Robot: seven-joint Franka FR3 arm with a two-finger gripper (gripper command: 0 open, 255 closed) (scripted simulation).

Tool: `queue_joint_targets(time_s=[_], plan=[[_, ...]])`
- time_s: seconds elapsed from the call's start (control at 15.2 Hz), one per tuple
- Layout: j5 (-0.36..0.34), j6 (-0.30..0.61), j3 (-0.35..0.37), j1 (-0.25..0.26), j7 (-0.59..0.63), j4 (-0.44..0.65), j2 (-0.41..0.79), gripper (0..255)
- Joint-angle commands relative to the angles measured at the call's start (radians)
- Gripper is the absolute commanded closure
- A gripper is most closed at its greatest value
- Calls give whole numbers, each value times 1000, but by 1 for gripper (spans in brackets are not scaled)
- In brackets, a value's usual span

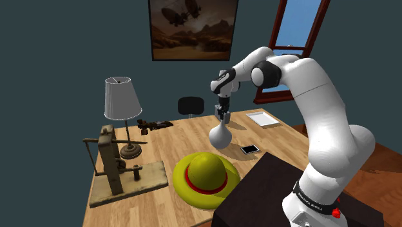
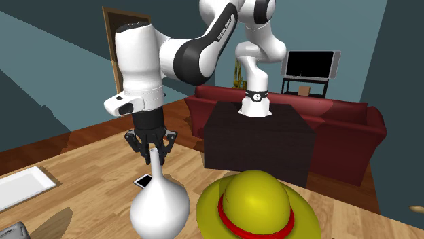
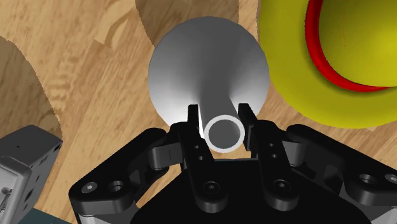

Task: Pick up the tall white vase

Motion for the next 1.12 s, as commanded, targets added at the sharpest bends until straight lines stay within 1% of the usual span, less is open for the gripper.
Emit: queue_joint_targets(time_s=[0.0, 0.13, 1.06], plan=[[0, 0, 0, 0, 0, 0, 1, 255], [0, 0, 0, 1, 1, -1, 0, 255], [-23, -122, -19, 12, 6, 15, -107, 255]])
